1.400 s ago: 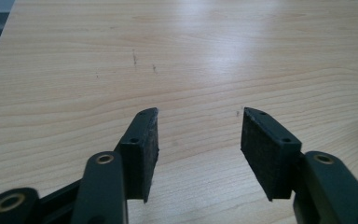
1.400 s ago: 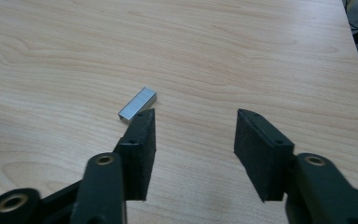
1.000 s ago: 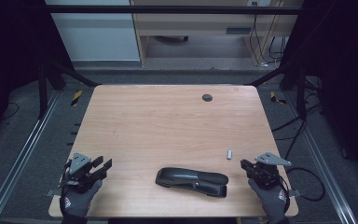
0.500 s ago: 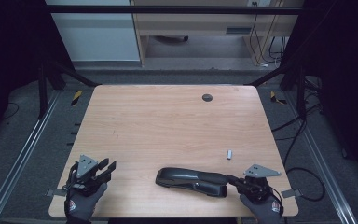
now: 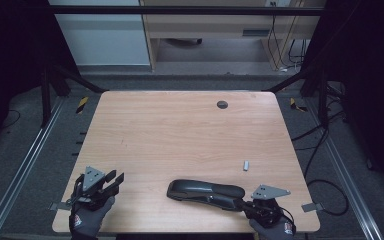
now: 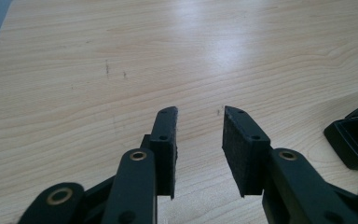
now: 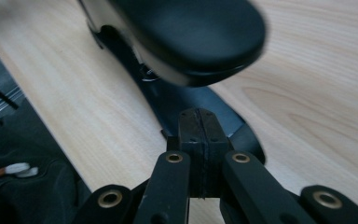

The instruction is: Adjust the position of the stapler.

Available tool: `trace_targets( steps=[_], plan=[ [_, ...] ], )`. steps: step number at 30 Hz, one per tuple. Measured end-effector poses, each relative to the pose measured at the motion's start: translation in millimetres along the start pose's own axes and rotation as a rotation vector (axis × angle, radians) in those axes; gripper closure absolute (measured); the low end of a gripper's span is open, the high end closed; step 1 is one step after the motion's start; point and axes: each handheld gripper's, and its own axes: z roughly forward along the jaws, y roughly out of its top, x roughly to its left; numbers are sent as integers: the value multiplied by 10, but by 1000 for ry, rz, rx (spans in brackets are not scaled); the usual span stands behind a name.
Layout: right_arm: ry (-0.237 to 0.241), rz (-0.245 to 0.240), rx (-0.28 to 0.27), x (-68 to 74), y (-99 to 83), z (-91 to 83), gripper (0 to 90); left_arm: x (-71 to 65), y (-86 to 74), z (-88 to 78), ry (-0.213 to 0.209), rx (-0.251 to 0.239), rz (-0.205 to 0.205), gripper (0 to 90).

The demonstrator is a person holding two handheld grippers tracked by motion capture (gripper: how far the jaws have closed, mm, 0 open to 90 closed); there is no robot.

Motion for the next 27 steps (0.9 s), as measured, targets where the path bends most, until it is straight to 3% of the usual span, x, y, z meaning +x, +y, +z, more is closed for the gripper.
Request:
trace_targets(
  steps=[12, 27],
  plan=[
    [23, -27, 92, 51, -29, 105, 900, 5, -6, 8, 8, 6, -7, 633],
    [19, -41, 134, 61, -42, 143, 900, 18, -10, 13, 10, 11, -8, 617]
  ],
)
